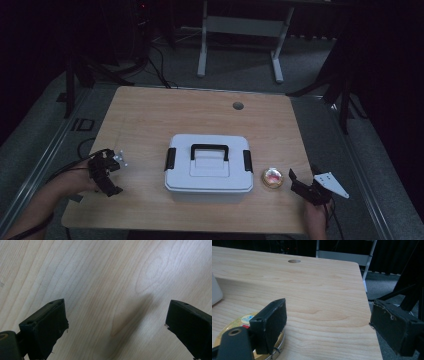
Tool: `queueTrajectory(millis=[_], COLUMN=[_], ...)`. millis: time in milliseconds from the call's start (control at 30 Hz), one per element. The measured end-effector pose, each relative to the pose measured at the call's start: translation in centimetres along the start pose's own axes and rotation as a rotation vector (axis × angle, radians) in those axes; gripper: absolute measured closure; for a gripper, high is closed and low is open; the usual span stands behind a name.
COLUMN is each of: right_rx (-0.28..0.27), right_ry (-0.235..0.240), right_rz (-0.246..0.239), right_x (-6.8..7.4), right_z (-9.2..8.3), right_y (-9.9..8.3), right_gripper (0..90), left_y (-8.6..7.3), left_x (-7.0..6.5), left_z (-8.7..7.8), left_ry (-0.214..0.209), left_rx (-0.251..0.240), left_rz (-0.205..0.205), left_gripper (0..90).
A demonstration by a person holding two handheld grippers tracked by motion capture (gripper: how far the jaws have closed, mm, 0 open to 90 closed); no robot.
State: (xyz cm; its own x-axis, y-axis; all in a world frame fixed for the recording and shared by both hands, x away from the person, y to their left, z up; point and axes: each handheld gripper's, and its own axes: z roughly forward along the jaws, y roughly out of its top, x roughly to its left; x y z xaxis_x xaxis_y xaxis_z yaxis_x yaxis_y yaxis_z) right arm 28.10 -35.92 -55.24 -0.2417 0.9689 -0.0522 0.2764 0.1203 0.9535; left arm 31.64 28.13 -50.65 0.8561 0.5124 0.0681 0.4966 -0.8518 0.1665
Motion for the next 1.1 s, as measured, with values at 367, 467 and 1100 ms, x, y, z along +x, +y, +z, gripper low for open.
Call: queueTrajectory(millis=[367, 467, 1100], right_rx=[0.000, 0.000, 0.003], right_ry=[0.004, 0.007, 0.008], right_rz=[-0.006, -0.003, -0.004], right_x=[0.0, 0.0, 0.0], right_z=[0.0, 0.0, 0.0], right_y=[0.0, 0.0, 0.0], right_gripper=[13.4, 13.4, 13.4], left_y=[1.6, 2.0, 4.6], left_x=[-0.4, -0.6, -1.4], left_z=[-2.1, -2.6, -6.5], left_ry=[-0.017, -0.007, -0.057], left_rx=[0.038, 0.053, 0.055], left_rz=[0.087, 0.096, 0.133], left_gripper=[4.0, 4.0, 4.0])
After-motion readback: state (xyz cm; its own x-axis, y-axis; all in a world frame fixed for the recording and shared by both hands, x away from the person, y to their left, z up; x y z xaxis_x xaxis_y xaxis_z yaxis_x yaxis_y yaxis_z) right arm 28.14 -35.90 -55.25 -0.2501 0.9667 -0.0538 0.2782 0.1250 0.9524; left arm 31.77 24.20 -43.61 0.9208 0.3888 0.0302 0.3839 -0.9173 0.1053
